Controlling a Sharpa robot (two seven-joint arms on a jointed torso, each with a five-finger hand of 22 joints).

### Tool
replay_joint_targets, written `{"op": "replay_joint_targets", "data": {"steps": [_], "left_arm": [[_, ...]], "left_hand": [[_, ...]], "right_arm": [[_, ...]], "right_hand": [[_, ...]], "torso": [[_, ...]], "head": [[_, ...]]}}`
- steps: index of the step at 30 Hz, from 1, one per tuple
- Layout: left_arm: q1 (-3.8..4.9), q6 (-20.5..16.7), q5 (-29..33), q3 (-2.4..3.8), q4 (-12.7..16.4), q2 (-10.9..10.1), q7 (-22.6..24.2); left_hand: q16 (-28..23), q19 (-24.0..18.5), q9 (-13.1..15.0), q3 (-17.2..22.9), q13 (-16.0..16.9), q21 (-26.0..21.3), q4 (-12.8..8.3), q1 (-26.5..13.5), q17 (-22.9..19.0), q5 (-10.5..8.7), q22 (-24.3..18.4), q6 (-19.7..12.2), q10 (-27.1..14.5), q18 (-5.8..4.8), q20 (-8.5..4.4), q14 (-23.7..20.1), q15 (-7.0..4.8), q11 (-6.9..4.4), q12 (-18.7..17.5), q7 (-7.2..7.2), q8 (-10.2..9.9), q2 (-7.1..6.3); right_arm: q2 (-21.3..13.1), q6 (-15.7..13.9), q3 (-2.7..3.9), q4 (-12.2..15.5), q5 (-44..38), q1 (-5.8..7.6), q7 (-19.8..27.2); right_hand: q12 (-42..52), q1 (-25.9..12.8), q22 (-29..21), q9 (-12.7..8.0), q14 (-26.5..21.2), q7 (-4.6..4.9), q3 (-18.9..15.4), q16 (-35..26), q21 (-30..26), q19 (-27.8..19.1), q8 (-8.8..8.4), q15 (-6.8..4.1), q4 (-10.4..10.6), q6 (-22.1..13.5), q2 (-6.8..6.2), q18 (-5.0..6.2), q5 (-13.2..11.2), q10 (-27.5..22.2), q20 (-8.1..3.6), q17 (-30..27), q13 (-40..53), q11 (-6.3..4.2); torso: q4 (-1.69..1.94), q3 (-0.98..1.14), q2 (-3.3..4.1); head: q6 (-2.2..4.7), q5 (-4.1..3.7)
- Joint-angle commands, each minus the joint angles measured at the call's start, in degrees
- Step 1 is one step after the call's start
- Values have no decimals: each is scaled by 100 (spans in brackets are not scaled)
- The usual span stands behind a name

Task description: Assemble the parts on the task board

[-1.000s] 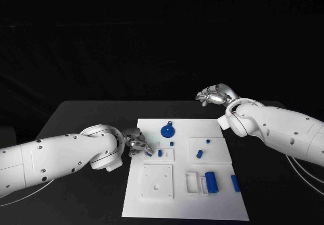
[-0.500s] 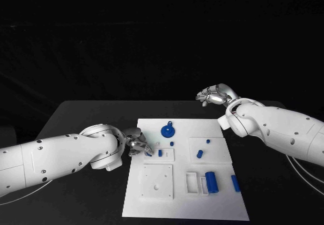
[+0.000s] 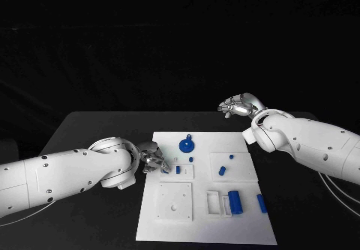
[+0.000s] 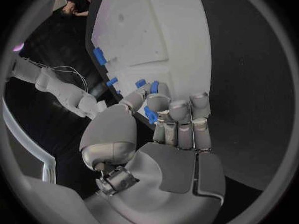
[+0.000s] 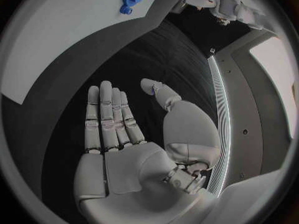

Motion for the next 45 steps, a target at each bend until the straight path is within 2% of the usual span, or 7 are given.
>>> {"op": "replay_joint_targets", "data": {"steps": [1,8,14,22,24,35,45], "left_arm": [[-37,235,-68,-32,-9,-3,-109],[-37,270,-22,-33,-30,3,-86],[-37,263,-15,-33,-42,19,-92],[-37,252,-3,-33,-47,22,-86],[-37,250,0,-33,-54,24,-84],[-37,184,2,-33,-93,37,-83],[-36,159,2,-30,-97,72,-74]], "left_hand": [[12,21,164,37,-13,26,9,-12,-12,-6,111,528,-47,1,-598,138,-168,-37,41,-356,21,64],[41,-4,110,-10,-52,43,203,-186,-31,-315,105,546,-54,7,-594,129,-160,-36,93,-358,60,29],[62,-28,53,-33,-86,52,422,-338,-48,-767,101,554,-71,21,-596,114,-162,-40,133,-365,81,-44],[72,-35,33,-49,-101,58,494,-392,-54,-865,102,555,-77,27,-596,110,-164,-42,148,-365,92,-113],[76,-39,25,-93,-106,57,590,-495,-57,-1096,99,555,-78,26,-593,109,-163,-39,155,-368,96,-185],[80,-42,13,-91,-116,58,648,-517,-62,-1108,97,552,-83,36,-598,105,-167,-46,163,-368,102,-240],[98,-46,10,-148,-129,70,796,-612,-65,-1136,94,537,-93,51,-599,91,-175,-46,181,-368,131,-444]], "right_arm": [[1,64,3,5,-13,-4,27],[6,66,3,-5,-13,-6,26],[8,66,3,-7,-13,-11,30],[7,67,3,-10,-13,-12,29],[7,69,3,-12,-13,-13,29],[6,68,3,-12,-13,-15,30],[24,61,3,-20,-5,-16,33]], "right_hand": [[30,-9,7,-5,-46,19,-9,21,-32,-48,31,-4,21,-39,61,79,31,-35,2,-5,-11,-6],[32,-8,8,-6,-46,19,-10,22,-32,-49,32,-4,20,-39,62,79,32,-36,2,-6,-14,-6],[35,-13,9,-7,-47,19,-12,23,-33,-49,32,-3,23,-40,63,79,34,-37,3,-7,-19,-5],[41,-22,10,-8,-48,20,-15,25,-34,-49,33,-2,33,-40,70,79,40,-38,5,-10,-27,-4],[41,-23,10,-9,-49,20,-15,25,-34,-49,34,-2,34,-40,70,79,41,-39,5,-10,-28,-4],[45,-24,11,-10,-49,20,-15,26,-35,-49,34,-2,35,-41,71,79,46,-40,5,-11,-33,-4],[48,-24,11,-12,-51,21,-16,27,-37,-51,33,-2,35,-45,69,79,50,-43,4,-13,-40,-3]], "torso": [[-1,1,0],[-2,1,1],[2,5,1],[-3,3,1],[-2,3,0],[1,2,1],[-2,3,2]], "head": [[-3,1],[4,1],[-1,3],[-3,5],[-3,5],[6,-2],[12,-17]]}}
